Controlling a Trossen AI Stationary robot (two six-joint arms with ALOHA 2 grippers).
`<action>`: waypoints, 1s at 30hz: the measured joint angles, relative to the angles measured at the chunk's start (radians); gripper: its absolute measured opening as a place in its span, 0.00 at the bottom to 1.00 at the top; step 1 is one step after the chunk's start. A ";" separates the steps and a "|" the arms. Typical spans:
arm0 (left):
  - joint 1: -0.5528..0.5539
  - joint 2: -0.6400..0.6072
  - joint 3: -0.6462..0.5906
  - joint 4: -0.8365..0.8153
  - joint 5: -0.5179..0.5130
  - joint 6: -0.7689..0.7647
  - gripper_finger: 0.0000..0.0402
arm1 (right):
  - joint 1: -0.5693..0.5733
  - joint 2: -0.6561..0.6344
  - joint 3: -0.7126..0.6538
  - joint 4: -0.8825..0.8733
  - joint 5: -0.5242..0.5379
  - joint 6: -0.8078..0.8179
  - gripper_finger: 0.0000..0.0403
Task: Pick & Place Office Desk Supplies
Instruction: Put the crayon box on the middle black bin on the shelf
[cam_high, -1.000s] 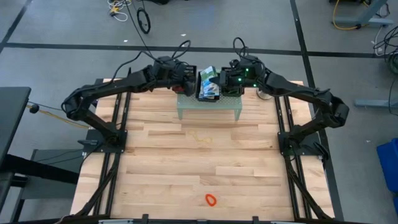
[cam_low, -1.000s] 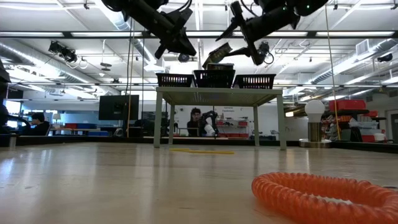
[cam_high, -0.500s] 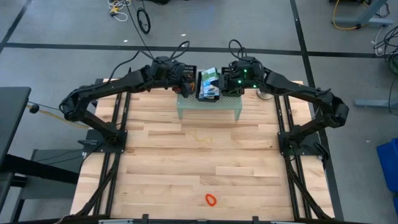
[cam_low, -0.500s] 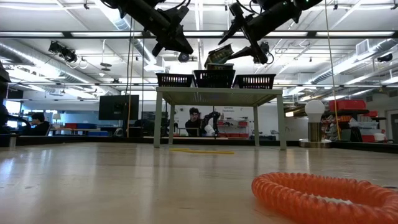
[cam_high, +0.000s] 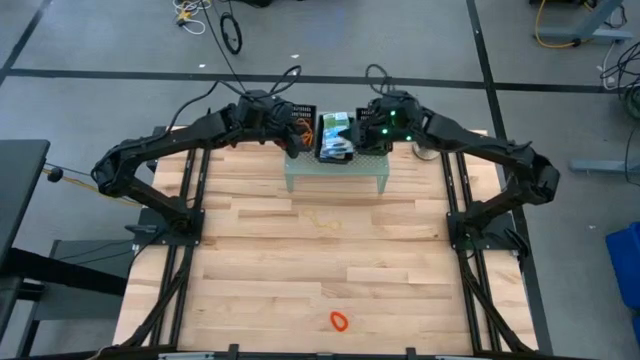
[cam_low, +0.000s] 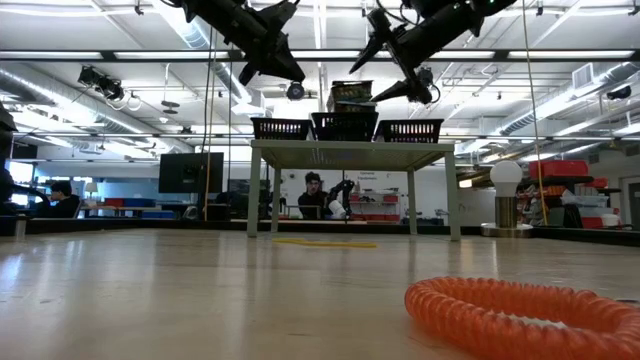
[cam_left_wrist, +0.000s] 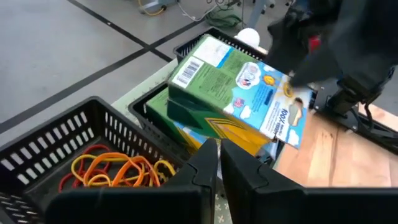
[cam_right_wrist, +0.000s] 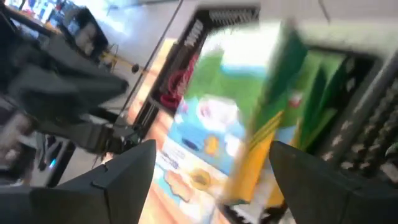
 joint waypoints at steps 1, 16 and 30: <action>-0.002 0.000 0.000 -0.001 0.000 0.000 0.06 | -0.005 -0.008 0.012 -0.018 0.003 -0.011 0.80; -0.071 -0.058 -0.104 0.112 -0.030 0.022 0.02 | 0.034 -0.018 0.234 -0.415 0.139 -0.463 0.49; -0.184 -0.324 -0.552 0.558 -0.033 -0.102 0.02 | 0.185 0.063 0.218 -0.448 0.262 -0.985 0.05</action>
